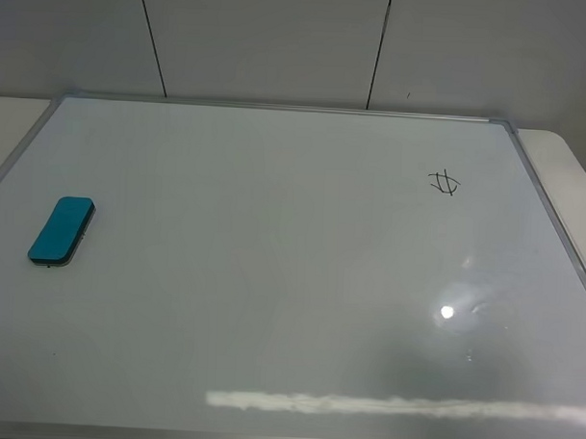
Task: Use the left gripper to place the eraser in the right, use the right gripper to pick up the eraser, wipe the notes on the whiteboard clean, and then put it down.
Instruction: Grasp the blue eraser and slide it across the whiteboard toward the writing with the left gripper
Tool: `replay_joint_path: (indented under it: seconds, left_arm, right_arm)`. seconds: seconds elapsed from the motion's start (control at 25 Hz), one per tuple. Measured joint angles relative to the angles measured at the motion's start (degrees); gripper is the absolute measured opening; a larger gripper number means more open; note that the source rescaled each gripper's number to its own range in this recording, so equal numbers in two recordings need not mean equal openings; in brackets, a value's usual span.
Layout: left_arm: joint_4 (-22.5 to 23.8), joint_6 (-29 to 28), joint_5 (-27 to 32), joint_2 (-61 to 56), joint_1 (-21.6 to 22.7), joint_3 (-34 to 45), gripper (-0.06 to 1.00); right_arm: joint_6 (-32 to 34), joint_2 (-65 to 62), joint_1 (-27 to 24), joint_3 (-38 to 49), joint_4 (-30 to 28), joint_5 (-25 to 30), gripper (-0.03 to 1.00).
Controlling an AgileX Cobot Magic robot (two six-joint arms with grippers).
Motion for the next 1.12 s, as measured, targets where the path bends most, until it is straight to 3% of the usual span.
replay_joint_path:
  seconds: [0.48,0.64,0.8,1.12]
  left_arm:
    - [-0.2,0.0,-0.1,0.0,0.0,0.0,1.0]
    - [-3.3,0.0,-0.7,1.8,0.0,-0.6,1.0]
    - [-4.1,0.6,-0.9,7.6,0.0,-3.1,1.0]
    - [-3.0,8.8,-1.7,29.3,0.0,-12.6,1.0]
  right_arm:
    - [0.0,0.0,0.0,0.0,0.0,0.0,0.86]
    - [0.0,0.0,0.0,0.0,0.0,0.0,0.86]
    - [0.0,0.0,0.0,0.0,0.0,0.0,0.86]
    - [0.0,0.0,0.0,0.0,0.0,0.0,0.86]
